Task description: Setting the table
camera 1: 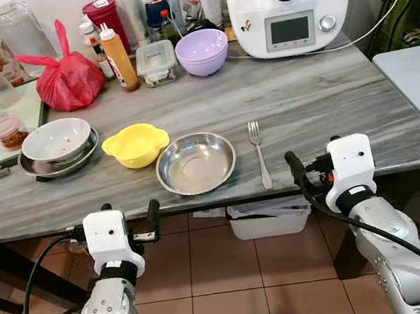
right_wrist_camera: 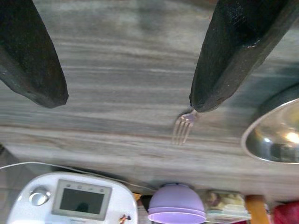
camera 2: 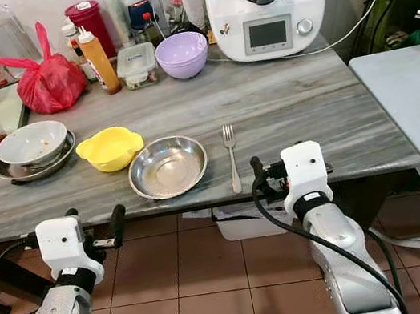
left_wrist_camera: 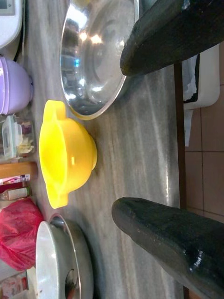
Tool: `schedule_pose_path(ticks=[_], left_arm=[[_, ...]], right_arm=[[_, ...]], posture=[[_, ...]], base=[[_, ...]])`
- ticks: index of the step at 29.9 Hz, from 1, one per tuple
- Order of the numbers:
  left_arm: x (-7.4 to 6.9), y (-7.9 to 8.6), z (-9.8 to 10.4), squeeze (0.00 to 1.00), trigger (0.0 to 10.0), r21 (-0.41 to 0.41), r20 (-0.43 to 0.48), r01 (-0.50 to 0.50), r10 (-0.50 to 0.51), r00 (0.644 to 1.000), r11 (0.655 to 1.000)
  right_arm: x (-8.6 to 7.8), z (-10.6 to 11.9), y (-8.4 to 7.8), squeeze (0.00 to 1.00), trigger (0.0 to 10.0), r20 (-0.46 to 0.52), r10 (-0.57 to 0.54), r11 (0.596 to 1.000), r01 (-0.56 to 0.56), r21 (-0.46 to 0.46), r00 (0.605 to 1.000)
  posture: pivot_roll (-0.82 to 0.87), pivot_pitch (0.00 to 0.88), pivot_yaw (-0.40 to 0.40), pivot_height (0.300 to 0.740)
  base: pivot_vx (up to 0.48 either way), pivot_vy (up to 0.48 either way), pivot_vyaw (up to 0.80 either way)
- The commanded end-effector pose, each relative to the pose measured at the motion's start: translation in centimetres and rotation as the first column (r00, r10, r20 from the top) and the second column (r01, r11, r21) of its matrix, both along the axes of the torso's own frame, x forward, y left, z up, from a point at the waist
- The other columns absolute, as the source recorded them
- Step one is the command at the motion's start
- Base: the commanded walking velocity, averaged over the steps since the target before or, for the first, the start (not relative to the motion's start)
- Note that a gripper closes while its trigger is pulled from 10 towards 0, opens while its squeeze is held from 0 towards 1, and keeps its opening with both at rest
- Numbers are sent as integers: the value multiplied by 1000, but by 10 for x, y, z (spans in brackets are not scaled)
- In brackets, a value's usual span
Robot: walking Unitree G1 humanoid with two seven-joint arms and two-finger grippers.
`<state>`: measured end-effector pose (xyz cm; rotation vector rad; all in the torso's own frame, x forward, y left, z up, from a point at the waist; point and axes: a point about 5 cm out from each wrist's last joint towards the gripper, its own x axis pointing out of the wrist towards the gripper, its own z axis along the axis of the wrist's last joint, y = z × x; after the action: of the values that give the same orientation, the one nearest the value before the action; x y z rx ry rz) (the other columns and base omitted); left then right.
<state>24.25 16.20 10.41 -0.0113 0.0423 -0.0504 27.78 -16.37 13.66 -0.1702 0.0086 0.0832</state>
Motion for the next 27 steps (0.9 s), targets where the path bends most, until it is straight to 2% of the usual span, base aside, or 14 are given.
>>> schedule_pose_path(ticks=[1, 9, 15, 18, 22, 27], left_arm=[[0, 5, -1, 0, 10000, 26, -14, -16, 16, 1000, 1000], [2, 5, -1, 0, 10000, 32, -20, -13, 13, 1000, 999], [3, 5, 0, 0, 10000, 36, -19, -5, 6, 1000, 999], [4, 4, 0, 0, 10000, 37, -18, -1, 2, 1000, 999], [4, 4, 1, 0, 10000, 38, -18, 1, 0, 1000, 999], [5, 4, 1, 0, 10000, 44, -12, 13, -13, 1000, 999]], right_arm=[[2, 3, 2, 0, 10000, 14, 0, 1000, 0, 18, 1000], [1, 3, 6, 0, 10000, 2, 41, 995, -41, 96, 999], [2, 4, 8, 0, 10000, 7, 42, 995, -42, 85, 999], [5, 3, 7, 0, 10000, 6, 27, 999, -27, 31, 1000], [6, 3, 5, 0, 10000, 13, 5, 1000, -5, 2, 1000], [10, 3, 3, 0, 10000, 9, -17, 997, 16, 82, 1000]], posture=[[-124, 58, 103, 740], [-123, 56, 108, 740], [-122, 50, 110, 740], [-121, 48, 110, 740], [-121, 48, 110, 740], [-120, 52, 110, 740]], base=[[-259, 0, 0], [-291, 0, 0], [-311, 0, 0], [-315, 0, 0], [-313, 0, 0], [-298, 0, 0]])
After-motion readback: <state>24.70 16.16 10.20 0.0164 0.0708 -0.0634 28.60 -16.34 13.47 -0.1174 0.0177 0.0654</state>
